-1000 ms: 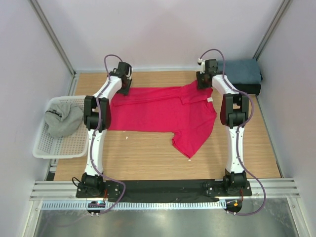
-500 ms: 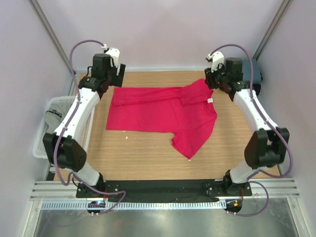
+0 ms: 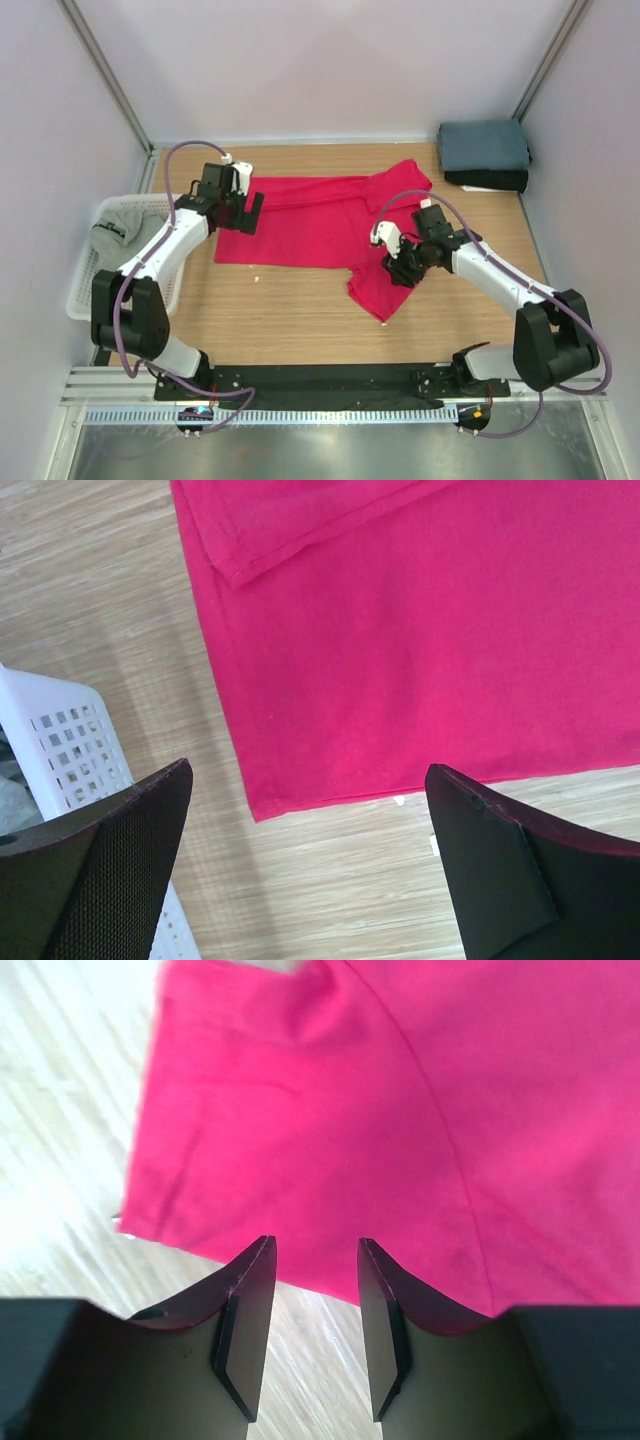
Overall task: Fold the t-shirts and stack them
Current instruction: Fold the tshirt
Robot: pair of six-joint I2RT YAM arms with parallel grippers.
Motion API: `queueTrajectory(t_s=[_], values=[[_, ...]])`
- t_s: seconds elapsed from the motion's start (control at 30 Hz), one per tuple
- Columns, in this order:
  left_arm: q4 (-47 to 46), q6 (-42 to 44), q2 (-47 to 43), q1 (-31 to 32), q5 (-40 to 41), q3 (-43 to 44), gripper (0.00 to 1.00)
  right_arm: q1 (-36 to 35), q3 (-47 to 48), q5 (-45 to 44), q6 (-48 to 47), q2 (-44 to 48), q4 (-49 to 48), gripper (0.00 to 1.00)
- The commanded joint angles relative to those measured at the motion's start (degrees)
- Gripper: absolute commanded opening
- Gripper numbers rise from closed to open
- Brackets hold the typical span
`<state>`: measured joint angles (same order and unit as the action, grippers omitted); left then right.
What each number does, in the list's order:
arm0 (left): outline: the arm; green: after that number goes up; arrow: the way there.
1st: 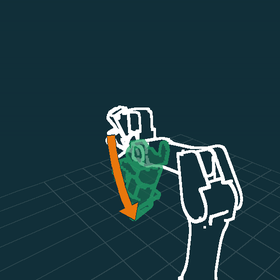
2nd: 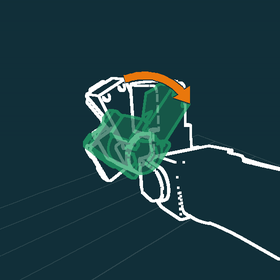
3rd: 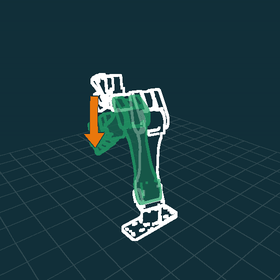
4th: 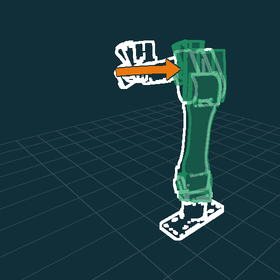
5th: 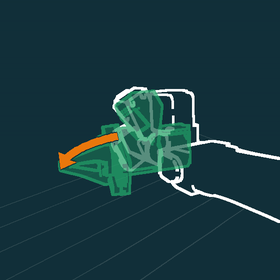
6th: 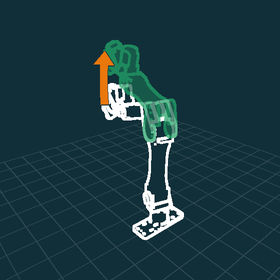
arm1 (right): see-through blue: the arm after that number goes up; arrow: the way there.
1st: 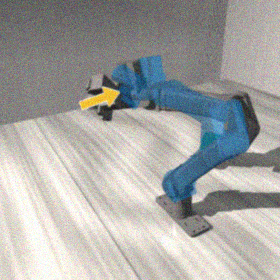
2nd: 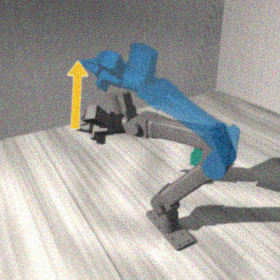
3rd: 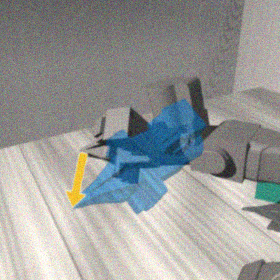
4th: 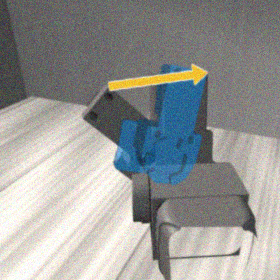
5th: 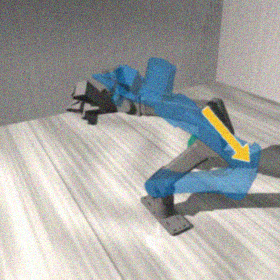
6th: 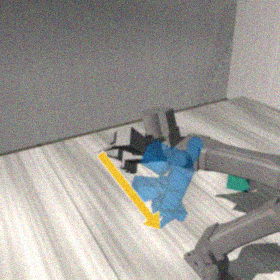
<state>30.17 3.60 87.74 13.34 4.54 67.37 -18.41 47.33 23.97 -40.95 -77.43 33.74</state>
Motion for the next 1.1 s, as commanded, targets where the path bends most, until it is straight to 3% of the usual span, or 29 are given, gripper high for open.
queueTrajectory(t_s=[0.0,0.17,0.53,1.07], values=[[-5.91,-3.33,-4.25,-1.12,-2.34,-1.01,1.0,-3.63,0.31,3.29,-2.56,4.65,0.01,0.44],[-4.87,-7.63,-2.23,-4.2,-6.9,-0.14,1.0,-11.97,-0.4,1.61,-1.42,6.06,1.33,0.44],[0.5,-6.85,1.56,-4.91,-5.41,3.65,0.97,-23.77,-9.27,-8.84,-0.62,7.82,-1.22,0.43],[1.11,-7.46,1.37,-5.96,-3.04,3.47,0.95,-25.18,-10.15,-12.01,-1.06,1.94,-3.68,0.44]])
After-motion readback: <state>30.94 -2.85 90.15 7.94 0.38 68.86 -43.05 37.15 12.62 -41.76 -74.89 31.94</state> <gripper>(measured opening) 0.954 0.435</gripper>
